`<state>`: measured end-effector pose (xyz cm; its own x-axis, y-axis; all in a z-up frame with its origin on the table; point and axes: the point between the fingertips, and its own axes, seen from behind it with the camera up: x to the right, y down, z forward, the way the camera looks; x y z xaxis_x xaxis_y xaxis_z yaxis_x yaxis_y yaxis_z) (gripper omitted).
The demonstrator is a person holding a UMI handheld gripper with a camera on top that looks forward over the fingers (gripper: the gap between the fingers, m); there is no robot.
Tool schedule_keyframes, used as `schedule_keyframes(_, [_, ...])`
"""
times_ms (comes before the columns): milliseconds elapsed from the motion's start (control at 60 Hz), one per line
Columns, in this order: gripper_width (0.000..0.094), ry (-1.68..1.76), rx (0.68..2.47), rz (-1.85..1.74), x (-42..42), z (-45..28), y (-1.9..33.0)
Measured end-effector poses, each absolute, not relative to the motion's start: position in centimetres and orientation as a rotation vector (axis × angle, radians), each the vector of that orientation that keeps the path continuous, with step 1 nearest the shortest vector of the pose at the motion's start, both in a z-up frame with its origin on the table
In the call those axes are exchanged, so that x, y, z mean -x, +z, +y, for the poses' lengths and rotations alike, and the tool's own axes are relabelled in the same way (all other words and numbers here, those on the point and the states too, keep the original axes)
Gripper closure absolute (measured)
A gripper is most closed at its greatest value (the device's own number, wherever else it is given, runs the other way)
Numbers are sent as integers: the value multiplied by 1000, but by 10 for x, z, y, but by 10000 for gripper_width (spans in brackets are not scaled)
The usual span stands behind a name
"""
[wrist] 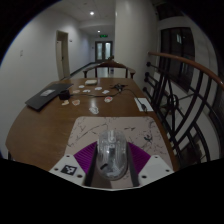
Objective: Arrange mouse
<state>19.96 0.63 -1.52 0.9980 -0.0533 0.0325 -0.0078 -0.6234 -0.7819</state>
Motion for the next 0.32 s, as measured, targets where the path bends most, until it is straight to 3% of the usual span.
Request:
schedule_keyframes(100, [66, -54, 2293, 72, -207, -17, -11])
schedule_keyframes(317, [83, 80, 2214, 128, -215, -89, 24])
